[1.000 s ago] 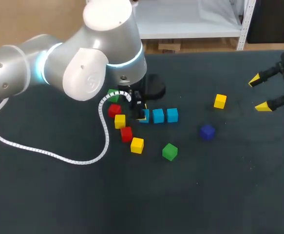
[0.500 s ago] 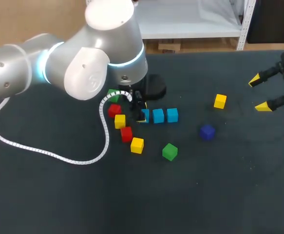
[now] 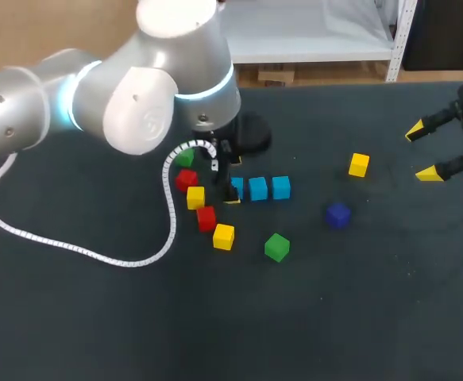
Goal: Place the blue cubes, place green cubes on the blue cubes, place the yellow cubes on the green cubes, then place the red cubes on the yellow cubes, and place purple cube on the red cubes.
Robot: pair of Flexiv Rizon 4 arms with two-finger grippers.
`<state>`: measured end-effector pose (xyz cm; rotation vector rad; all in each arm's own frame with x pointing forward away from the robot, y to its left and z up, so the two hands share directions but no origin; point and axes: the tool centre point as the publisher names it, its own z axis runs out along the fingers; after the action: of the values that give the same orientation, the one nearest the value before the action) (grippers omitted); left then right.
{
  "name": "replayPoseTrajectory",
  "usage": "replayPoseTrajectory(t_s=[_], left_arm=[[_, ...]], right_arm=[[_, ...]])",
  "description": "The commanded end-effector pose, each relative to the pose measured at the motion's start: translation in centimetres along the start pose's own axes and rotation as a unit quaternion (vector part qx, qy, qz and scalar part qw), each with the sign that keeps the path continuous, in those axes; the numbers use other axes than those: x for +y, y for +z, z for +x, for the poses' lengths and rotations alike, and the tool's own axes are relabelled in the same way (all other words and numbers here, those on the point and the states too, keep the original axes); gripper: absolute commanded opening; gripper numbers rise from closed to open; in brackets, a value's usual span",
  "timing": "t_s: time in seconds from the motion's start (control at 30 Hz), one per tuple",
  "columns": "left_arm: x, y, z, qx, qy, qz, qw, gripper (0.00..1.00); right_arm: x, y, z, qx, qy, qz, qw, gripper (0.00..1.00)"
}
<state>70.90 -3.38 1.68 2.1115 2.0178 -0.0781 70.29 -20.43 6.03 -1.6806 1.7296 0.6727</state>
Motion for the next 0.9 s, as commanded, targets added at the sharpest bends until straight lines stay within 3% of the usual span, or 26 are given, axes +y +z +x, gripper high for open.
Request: replayPoseTrajectory(t_s=[0.03,0.5,0.73,0.9], left_arm=[[-1.0,-2.2,2.0,-0.032,-0.006,0.000,0.999,1.00],[-3.1,-6.6,4.8,-0.147,-0.022,0.002,0.989,1.00],[-3.8,-7.7,5.6,-0.186,-0.020,0.009,0.982,1.00],[-4.8,-8.8,6.5,-0.191,-0.009,0.015,0.982,1.00]], right_arm=[[0.1,0.0,0.0,0.000,0.000,0.001,1.000,1.00],[0.1,0.0,0.0,0.000,0.000,0.001,1.000,1.00],[0.1,0.0,0.0,0.000,0.000,0.001,1.000,1.00],[0.1,0.0,0.0,0.000,0.000,0.001,1.000,1.00]])
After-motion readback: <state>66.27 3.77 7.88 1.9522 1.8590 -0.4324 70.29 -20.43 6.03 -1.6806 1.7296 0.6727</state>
